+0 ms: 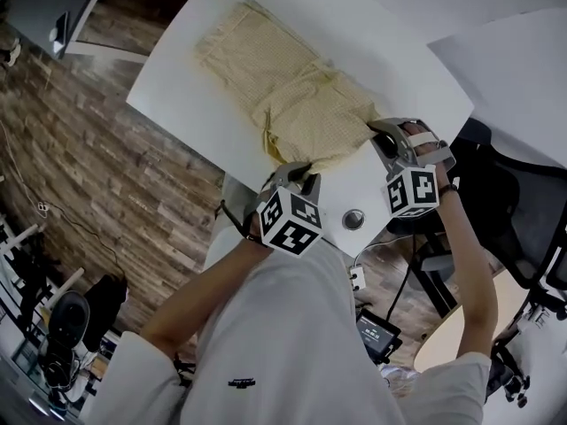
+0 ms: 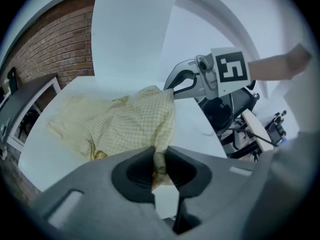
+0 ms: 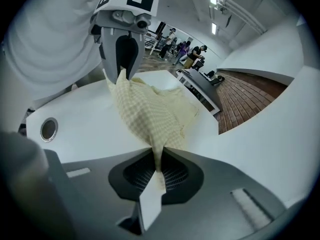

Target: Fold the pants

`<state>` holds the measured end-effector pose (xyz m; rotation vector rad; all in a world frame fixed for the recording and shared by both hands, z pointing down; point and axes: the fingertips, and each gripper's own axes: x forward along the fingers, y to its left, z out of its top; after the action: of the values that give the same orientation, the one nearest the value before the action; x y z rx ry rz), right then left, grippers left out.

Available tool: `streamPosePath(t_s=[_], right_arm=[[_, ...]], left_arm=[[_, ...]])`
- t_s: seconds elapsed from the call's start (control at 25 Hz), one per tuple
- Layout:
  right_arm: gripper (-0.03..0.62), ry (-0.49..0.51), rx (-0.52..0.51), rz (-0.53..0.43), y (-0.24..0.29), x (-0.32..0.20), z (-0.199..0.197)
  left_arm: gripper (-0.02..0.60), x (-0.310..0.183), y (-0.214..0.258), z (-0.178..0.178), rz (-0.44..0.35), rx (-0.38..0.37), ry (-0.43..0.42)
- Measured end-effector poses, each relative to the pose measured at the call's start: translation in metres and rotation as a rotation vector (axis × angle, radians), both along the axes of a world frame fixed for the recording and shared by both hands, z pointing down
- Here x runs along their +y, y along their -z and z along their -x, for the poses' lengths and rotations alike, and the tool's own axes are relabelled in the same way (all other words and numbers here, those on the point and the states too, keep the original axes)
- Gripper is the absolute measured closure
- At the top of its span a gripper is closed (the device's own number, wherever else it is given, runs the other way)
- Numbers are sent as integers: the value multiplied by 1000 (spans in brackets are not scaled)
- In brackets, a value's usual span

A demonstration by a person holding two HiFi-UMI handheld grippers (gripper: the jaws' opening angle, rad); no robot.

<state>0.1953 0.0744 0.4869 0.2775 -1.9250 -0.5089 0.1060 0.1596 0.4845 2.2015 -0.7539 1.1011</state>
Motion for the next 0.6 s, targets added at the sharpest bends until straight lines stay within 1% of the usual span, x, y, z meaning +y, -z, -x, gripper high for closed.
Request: streamPosePath(t_s=[0.12, 0.24, 0.44, 0.6], right_arm=[[566, -49, -36, -3, 22, -4, 0], [566, -76, -54, -30, 39, -10, 6], [566, -106, -90, -85, 61, -33, 29], [566, -135, -110, -109, 68, -59, 53]], left_arm=[[523, 0, 22, -2, 7, 64, -9], [523, -5, 41, 4, 9, 103, -18], [523, -24, 63, 25, 14, 145, 3], [523, -50, 74, 49, -7, 158, 14]])
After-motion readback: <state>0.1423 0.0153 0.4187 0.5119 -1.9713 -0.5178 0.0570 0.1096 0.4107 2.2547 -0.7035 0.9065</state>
